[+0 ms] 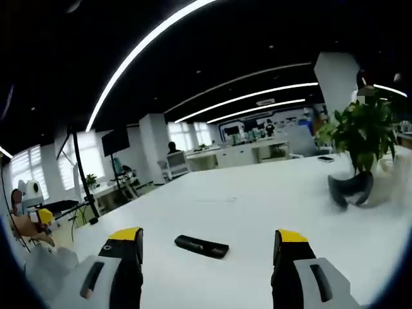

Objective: Press the specified remote control buttons in sequence, fully releasing each button before pressing the next.

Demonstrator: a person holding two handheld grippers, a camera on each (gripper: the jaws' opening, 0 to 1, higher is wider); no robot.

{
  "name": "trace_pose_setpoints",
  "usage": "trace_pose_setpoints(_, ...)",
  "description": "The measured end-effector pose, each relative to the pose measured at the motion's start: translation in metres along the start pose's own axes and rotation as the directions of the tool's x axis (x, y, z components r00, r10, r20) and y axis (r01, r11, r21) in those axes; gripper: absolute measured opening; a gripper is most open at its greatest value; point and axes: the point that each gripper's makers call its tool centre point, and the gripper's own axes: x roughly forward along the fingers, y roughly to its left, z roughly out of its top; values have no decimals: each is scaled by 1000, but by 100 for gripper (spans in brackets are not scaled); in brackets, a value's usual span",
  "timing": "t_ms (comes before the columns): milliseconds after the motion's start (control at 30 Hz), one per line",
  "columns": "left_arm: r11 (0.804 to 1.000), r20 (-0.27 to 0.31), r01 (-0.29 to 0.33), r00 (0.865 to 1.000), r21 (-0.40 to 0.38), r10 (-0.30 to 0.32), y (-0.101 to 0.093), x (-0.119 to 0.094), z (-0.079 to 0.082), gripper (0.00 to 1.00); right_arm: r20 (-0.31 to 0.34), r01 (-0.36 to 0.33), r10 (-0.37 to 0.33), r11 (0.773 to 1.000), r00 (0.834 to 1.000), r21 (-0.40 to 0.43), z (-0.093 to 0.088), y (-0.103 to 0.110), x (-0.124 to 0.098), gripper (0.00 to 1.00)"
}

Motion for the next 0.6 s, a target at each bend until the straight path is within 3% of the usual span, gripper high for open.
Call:
trace_pose_setpoints(333,1000,5,4,1000,3,-4,-3,-1,1,97,64,102,-101,995,993,-18,16,5,-58,85)
trace_pose_setpoints(600,1000,34,3,999,-19,-3,-3,-6,9,97,141,181,-178,984,974,-6,34,4,-96,93)
